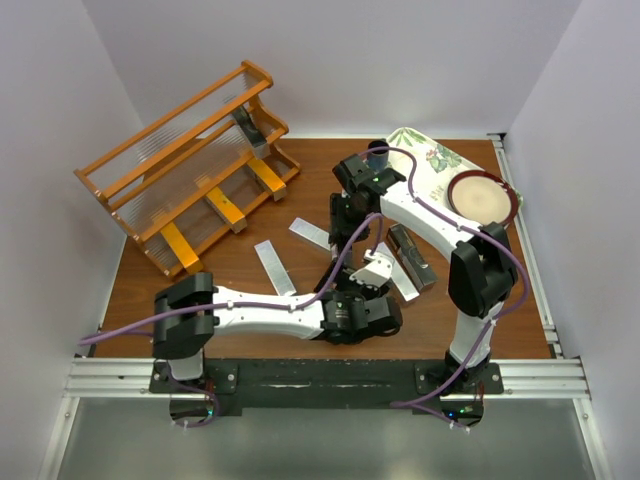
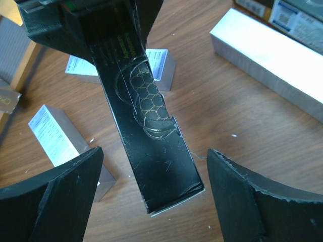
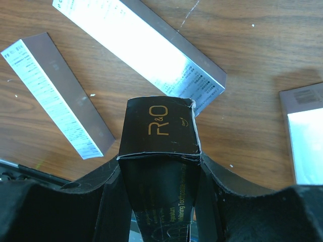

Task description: Place and organize the toothpastes onto the shelf

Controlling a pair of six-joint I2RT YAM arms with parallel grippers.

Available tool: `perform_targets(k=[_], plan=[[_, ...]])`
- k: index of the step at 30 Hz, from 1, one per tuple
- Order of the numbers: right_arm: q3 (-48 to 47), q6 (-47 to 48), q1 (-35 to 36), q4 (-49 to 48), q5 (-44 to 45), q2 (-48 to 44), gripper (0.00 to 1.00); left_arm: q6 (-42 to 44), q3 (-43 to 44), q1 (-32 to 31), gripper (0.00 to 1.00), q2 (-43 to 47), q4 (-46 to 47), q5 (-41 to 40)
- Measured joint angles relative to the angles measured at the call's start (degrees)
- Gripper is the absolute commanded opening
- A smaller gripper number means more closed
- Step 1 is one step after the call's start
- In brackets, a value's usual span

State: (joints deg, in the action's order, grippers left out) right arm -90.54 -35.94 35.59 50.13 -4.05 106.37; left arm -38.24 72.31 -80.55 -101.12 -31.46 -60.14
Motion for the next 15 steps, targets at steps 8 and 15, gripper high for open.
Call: perform_targets(k=[8,15], plan=[[0.0,-0.2,0.0,-0.9,-0.1,0.0,0.31,-2.8,2.8,-1.1,0.75,-4.3,-5.2,-2.8],[0.8,-0.6,0.0,-1.9,-0.3,-0.5,0.33,-4.7,7.9,-2.1,0.67,-9.1,-10.7,-6.1]])
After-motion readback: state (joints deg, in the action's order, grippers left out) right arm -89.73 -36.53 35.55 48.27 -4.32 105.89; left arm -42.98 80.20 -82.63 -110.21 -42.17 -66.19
